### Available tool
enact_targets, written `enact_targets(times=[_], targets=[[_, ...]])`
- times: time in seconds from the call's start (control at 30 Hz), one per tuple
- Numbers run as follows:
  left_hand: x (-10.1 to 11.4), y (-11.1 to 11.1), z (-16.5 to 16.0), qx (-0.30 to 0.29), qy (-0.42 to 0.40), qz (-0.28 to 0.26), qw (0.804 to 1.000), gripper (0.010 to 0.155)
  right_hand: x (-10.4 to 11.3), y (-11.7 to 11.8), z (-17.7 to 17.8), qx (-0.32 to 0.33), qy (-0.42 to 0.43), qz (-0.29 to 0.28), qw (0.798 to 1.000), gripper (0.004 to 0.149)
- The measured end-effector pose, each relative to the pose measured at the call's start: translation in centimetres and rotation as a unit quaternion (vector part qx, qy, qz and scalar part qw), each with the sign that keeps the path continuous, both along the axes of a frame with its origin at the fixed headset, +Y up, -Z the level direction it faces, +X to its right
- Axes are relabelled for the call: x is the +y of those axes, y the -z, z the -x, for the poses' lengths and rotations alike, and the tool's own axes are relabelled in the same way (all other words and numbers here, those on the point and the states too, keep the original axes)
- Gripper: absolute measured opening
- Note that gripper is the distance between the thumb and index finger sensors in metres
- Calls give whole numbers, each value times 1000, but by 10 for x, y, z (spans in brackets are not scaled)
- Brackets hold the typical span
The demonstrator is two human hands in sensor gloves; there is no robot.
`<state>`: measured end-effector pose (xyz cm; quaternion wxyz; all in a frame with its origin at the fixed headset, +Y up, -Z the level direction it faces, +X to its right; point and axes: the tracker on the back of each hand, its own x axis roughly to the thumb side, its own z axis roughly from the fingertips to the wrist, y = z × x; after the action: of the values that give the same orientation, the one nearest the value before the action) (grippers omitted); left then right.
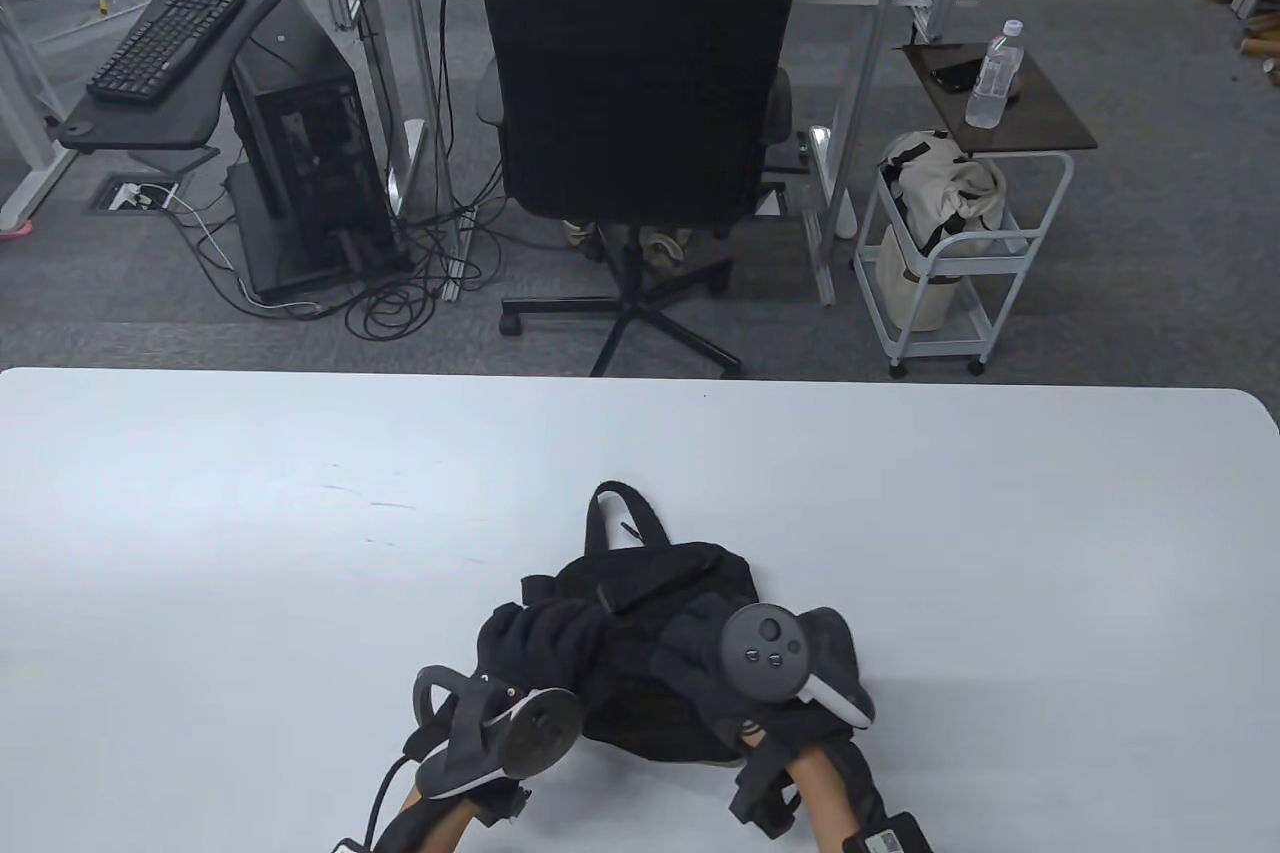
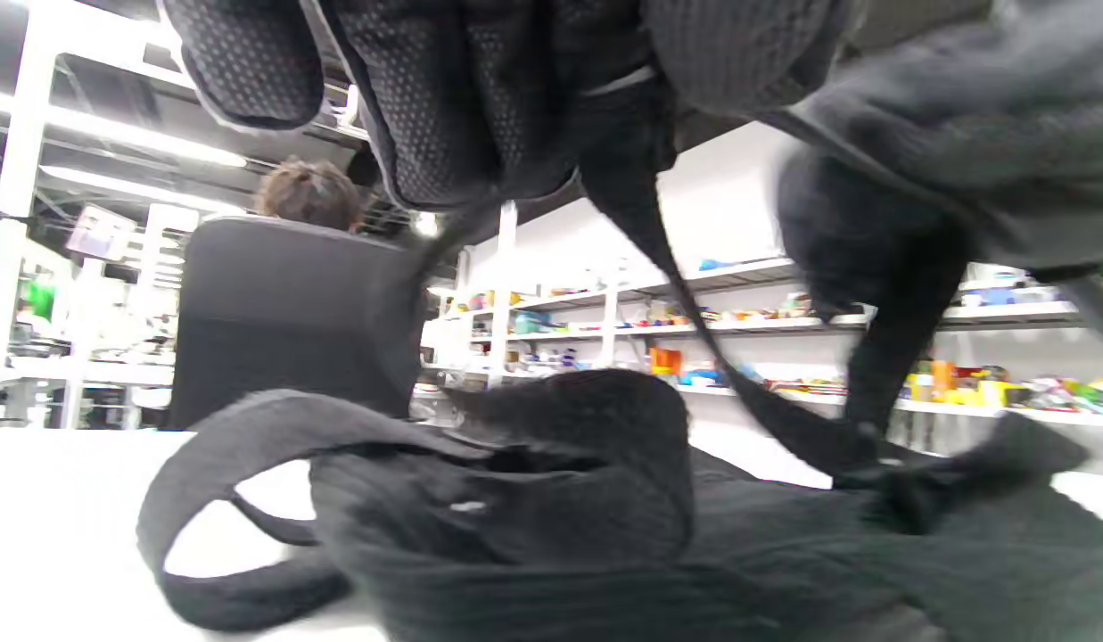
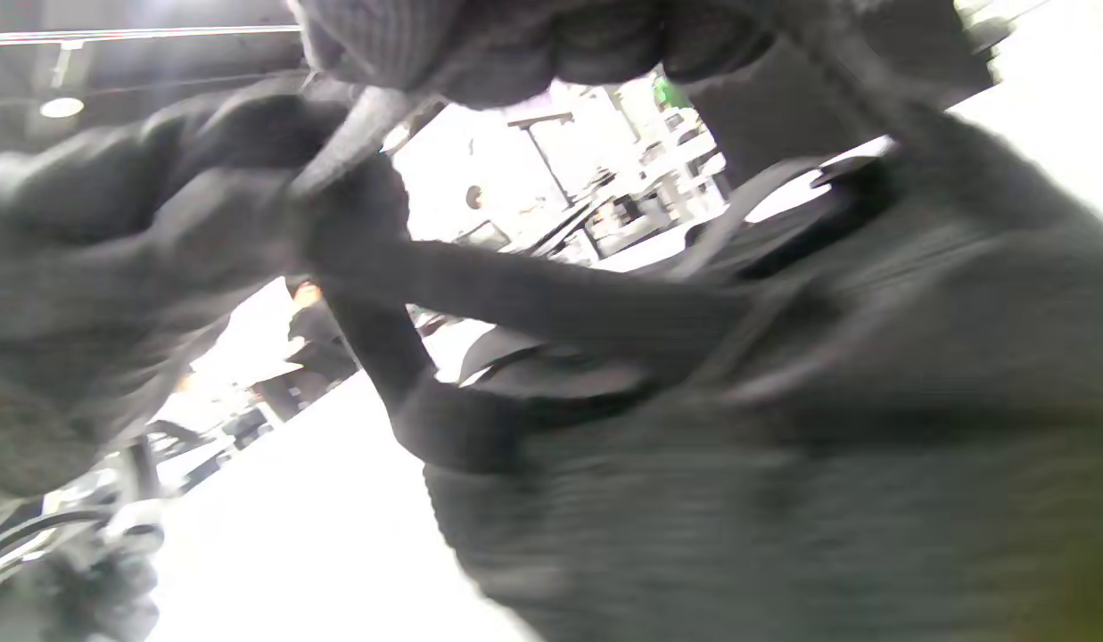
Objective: Pull shoulder strap to tighten
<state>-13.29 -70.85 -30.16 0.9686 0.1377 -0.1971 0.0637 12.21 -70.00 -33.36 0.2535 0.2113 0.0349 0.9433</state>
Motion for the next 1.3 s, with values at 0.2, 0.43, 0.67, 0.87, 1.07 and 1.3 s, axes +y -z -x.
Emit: enact_targets(times=[0.2, 0.43, 0.67, 0.87, 1.07, 1.3], targets=[[-2, 0, -4, -8, -6, 4, 1000, 64, -8, -4, -31, -35, -25, 43, 998, 46], [3, -7, -13, -46, -30, 11, 998, 64, -6, 3, 46, 44, 76, 68, 994, 76], [4, -9, -17, -53, -29, 13, 998, 65, -3, 1, 41, 52, 92, 39, 994, 35], [-4, 2, -1, -20, -23, 29, 999, 64, -9, 3, -11, 20, 65, 52, 996, 34], [-17, 10, 7, 3, 15, 32, 999, 64, -20, 7, -47, -14, 18, 86, 996, 33], [-31, 12, 8, 8, 58, 34, 998, 64, -34, 11, -44, -29, -58, 120, 991, 33]])
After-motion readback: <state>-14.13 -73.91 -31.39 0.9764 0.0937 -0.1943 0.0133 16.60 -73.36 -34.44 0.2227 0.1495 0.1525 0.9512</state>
